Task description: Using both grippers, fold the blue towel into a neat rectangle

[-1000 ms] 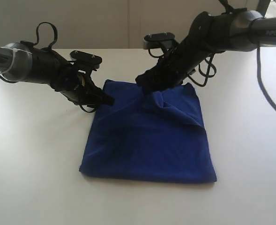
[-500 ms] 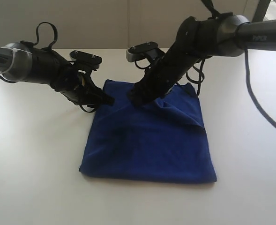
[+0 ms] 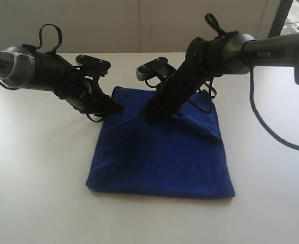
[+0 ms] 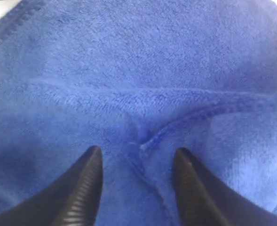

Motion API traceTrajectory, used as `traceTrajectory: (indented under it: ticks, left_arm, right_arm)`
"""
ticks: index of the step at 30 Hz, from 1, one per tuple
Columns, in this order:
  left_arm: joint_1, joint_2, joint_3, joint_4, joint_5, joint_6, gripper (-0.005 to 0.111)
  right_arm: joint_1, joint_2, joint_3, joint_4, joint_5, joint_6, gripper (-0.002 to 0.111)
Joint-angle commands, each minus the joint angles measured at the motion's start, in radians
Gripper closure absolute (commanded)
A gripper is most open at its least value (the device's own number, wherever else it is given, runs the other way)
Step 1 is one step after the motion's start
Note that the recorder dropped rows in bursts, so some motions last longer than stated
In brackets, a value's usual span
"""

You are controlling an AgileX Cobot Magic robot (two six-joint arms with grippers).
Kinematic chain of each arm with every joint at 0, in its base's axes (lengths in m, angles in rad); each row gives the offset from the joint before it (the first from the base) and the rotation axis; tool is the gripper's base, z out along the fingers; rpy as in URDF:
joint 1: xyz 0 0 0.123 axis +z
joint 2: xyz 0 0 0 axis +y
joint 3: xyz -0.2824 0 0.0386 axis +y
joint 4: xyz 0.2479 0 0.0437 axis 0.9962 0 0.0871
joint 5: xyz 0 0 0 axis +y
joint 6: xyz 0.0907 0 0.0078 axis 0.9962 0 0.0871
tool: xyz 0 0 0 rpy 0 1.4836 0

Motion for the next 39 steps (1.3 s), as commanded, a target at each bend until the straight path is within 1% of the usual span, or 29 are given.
traceTrajectory:
  ticks: [1,5,7,8,20,23,28,34,39]
  left_arm:
    - [-0.002,0.000,0.002,-0.007,0.010,-0.004,0.062]
    - [-0.002,0.000,0.002,-0.007,0.012,-0.004,0.062]
    - [-0.002,0.000,0.002,-0.007,0.012,-0.004,0.062]
    - [-0.002,0.000,0.002,-0.007,0.012,-0.004,0.062]
    - [-0.002,0.000,0.002,-0.007,0.012,-0.004,0.062]
    - [-0.002,0.000,0.002,-0.007,0.012,-0.004,0.062]
    - [-0.002,0.000,0.002,-0.007,0.012,-0.004,0.062]
    - [-0.002,0.000,0.002,-0.007,0.010,-0.004,0.062]
    - [-0.002,0.000,0.002,-0.007,0.006,-0.004,0.062]
  right_arm:
    - [0.000,-0.001,0.003,-0.009,-0.033,-0.015,0.075]
    - [0.000,0.005,0.003,-0.034,-0.038,-0.018,0.087]
    - [0.000,0.009,0.003,-0.053,-0.044,-0.018,0.098]
    - [0.000,0.009,0.003,-0.053,-0.053,-0.018,0.107]
    - [0.000,-0.074,0.003,-0.052,-0.048,-0.014,0.108]
    - [0.000,-0.074,0.003,-0.051,-0.037,-0.007,0.105]
    - [0.000,-0.074,0.003,-0.053,-0.041,-0.004,0.087]
    - [0.001,-0.074,0.003,-0.050,0.006,-0.004,0.084]
    - [0.015,-0.072,0.009,-0.050,-0.007,-0.011,0.073]
